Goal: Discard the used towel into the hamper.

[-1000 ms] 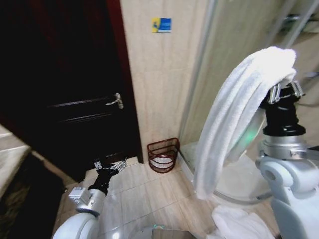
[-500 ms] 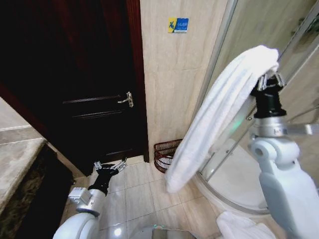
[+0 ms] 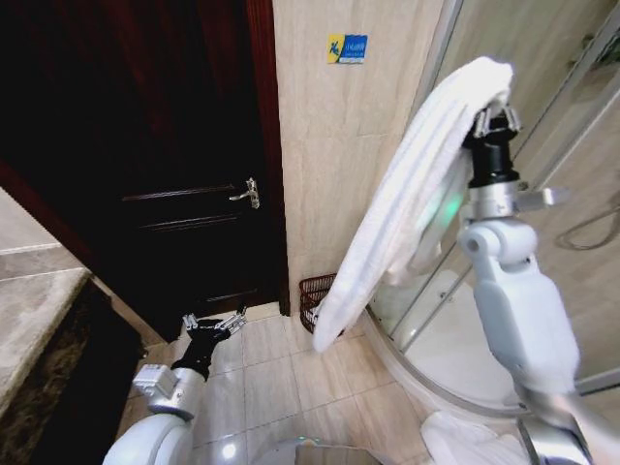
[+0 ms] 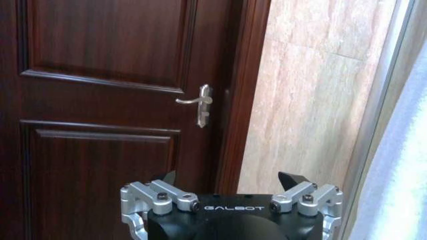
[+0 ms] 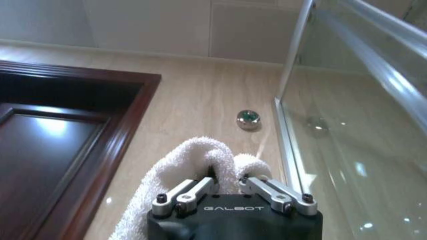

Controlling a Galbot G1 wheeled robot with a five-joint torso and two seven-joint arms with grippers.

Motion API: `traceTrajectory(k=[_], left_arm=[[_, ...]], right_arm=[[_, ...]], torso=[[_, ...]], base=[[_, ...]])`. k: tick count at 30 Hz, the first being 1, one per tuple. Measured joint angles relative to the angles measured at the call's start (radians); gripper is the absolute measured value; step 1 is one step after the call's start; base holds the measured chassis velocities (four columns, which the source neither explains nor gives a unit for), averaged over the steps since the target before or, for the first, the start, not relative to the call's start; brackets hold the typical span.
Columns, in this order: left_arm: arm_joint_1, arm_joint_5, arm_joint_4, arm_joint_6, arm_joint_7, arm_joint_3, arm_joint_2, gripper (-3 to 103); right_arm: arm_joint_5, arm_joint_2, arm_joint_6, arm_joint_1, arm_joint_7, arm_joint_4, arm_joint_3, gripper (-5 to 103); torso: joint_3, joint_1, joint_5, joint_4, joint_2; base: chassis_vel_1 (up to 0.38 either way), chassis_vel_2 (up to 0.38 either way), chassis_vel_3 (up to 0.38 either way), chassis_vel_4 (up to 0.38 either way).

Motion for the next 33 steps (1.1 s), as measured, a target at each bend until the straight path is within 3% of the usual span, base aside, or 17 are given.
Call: traceTrajectory(k=[20,33], left_arm=[[0.000,0.000,0.000,0.000,0.000,0.000,0.000,100],[0.000,0.000,0.000,0.000,0.000,0.000,0.000,100]], right_arm=[[-0.030,0.127,0.111,0.312,-0.065,-0.369,-0.123,9],[-0.061,0.190,0.205,0.271,-0.123,-0.493,-0.119,9]], torso=[[0.000,0.000,-0.0003,0.0000,0.000],[0.000,0.000,0.0001,-0.0001,0.000]], base=[[0.000,0.000,0.000,0.000],[0.000,0.000,0.000,0.000]])
